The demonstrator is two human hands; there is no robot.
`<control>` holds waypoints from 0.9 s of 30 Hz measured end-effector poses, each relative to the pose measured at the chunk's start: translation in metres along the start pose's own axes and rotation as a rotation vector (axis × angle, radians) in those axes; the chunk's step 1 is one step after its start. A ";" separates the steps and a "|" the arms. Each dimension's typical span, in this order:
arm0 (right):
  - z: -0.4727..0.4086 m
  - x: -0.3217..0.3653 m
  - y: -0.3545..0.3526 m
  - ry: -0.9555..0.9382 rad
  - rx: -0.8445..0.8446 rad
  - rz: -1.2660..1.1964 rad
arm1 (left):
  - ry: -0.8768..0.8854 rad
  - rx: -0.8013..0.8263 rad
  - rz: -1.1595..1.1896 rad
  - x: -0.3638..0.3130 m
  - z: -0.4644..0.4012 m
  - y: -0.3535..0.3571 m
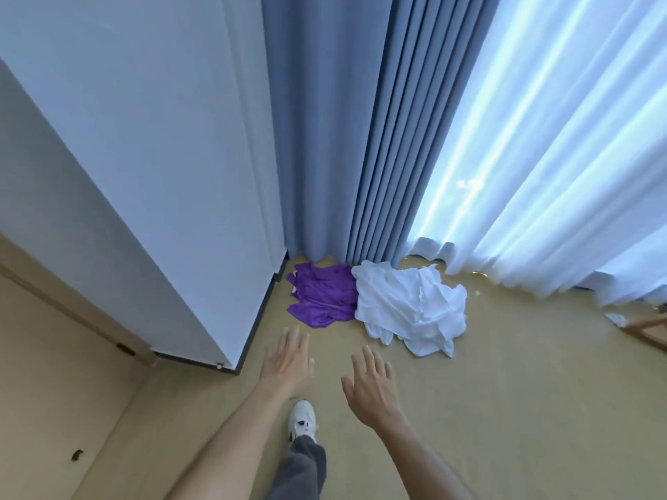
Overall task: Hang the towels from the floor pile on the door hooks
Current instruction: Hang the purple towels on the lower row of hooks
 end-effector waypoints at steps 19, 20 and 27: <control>-0.269 -0.095 -0.016 -0.035 0.009 0.045 | 0.045 0.134 0.022 -0.042 -0.281 -0.036; -0.283 -0.100 -0.011 -0.051 0.025 0.049 | 0.028 0.138 0.024 -0.041 -0.290 -0.030; -0.385 -0.129 0.065 -0.192 0.139 0.063 | -0.123 0.196 0.107 -0.032 -0.358 0.033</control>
Point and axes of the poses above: each hand's wrist, its own z-axis away from the middle knuckle, its own y-axis out of the palm, x = y × z, the point moved 7 cm from there along -z, towards the middle knuckle, and after that the axes turned 12 degrees about -z, right-handed, at the moved point
